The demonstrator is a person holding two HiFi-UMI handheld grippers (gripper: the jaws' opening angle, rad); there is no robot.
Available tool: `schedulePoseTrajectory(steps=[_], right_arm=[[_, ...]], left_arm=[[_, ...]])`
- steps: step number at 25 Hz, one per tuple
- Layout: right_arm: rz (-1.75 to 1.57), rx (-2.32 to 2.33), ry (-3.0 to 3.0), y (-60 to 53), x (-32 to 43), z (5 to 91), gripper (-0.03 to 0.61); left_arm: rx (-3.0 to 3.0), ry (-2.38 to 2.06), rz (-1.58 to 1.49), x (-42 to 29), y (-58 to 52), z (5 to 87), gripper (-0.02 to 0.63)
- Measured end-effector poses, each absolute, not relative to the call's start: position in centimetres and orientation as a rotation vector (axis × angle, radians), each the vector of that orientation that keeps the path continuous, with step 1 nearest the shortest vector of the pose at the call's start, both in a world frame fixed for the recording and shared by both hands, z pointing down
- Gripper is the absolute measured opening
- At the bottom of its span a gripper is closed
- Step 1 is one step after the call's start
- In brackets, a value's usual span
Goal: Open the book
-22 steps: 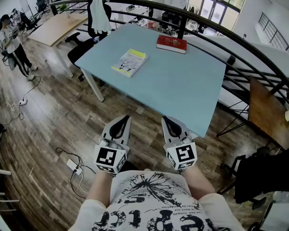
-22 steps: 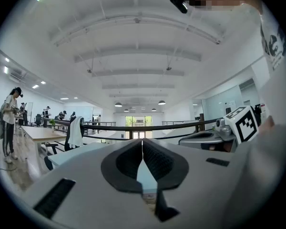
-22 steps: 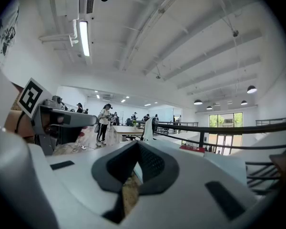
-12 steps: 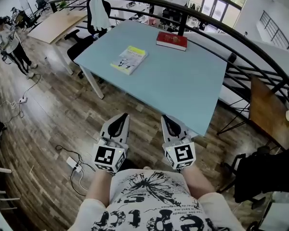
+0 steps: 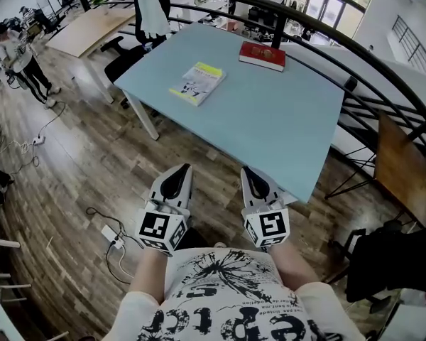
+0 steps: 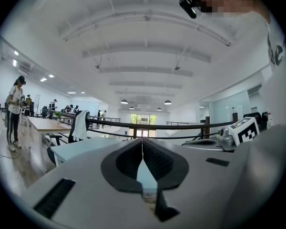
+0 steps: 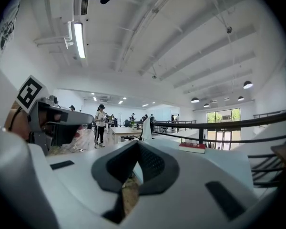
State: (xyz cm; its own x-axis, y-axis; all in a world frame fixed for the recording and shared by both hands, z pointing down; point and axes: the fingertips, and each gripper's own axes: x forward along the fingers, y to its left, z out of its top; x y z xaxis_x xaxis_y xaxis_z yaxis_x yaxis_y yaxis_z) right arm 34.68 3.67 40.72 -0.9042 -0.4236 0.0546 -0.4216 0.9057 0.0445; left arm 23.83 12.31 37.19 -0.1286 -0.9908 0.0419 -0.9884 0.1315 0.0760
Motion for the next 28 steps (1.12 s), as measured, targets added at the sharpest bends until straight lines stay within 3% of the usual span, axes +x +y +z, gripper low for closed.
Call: schedulePoseTrajectory(steps=[10, 28], right_arm=[[-0.066, 0.707, -2.952, 1.7, 28.3, 41.8, 0.011], [0.019, 1.133, -2.743, -3.4, 4.5, 43.4, 0.012]], left_arm=[[2.029, -2.301, -0.019, 16.9, 10.8, 38.1, 0.02], [2.304, -1.98, 0.044, -10.6, 2.7, 38.5, 0.02]])
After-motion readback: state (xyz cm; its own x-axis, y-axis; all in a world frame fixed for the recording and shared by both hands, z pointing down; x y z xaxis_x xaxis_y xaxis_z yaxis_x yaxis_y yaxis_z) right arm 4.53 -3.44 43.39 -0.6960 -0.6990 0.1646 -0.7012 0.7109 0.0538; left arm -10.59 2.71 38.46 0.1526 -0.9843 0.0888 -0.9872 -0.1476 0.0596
